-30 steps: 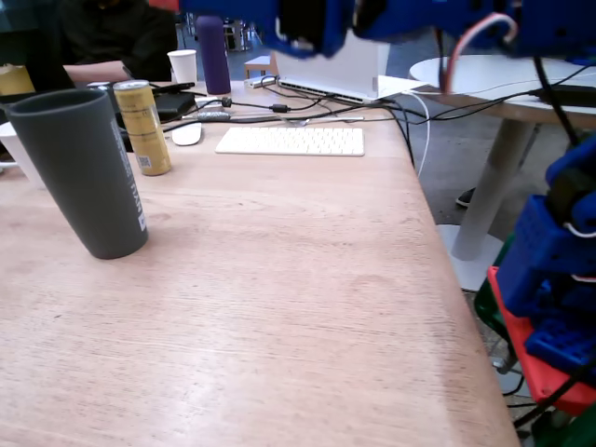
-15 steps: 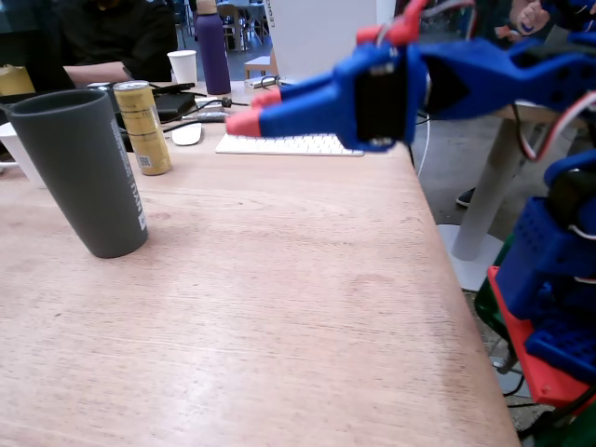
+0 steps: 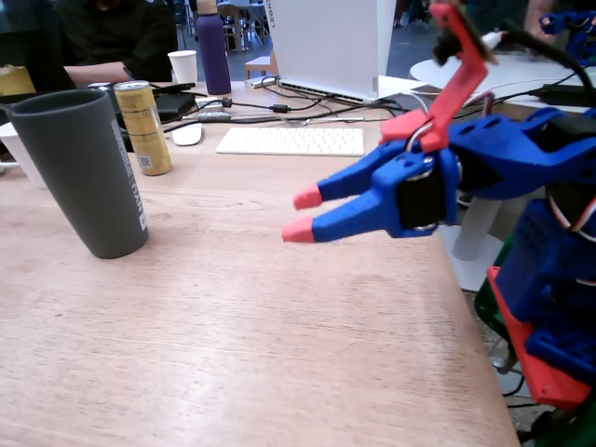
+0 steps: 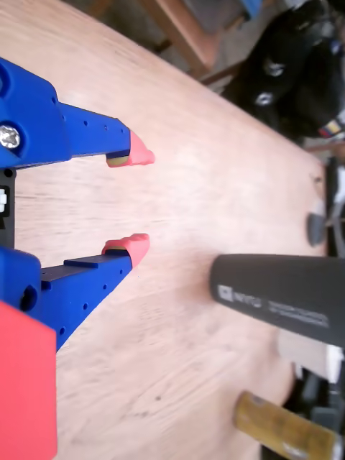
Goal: Grab the fork and place it in gray glass
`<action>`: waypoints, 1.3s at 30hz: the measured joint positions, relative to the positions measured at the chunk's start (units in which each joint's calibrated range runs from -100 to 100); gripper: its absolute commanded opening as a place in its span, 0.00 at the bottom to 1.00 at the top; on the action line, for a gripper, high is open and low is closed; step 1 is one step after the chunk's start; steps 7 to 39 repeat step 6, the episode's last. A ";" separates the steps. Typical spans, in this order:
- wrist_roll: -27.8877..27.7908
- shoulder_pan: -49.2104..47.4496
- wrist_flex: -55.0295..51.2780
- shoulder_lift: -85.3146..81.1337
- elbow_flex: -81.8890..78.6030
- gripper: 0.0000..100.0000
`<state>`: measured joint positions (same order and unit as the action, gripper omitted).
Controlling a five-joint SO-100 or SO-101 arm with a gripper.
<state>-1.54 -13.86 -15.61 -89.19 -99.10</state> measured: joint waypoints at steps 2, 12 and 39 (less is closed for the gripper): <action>0.29 -0.85 -6.13 -1.64 0.00 0.21; 1.37 -0.94 -13.50 -4.58 0.00 0.21; 1.37 -0.94 -13.50 -4.58 0.00 0.21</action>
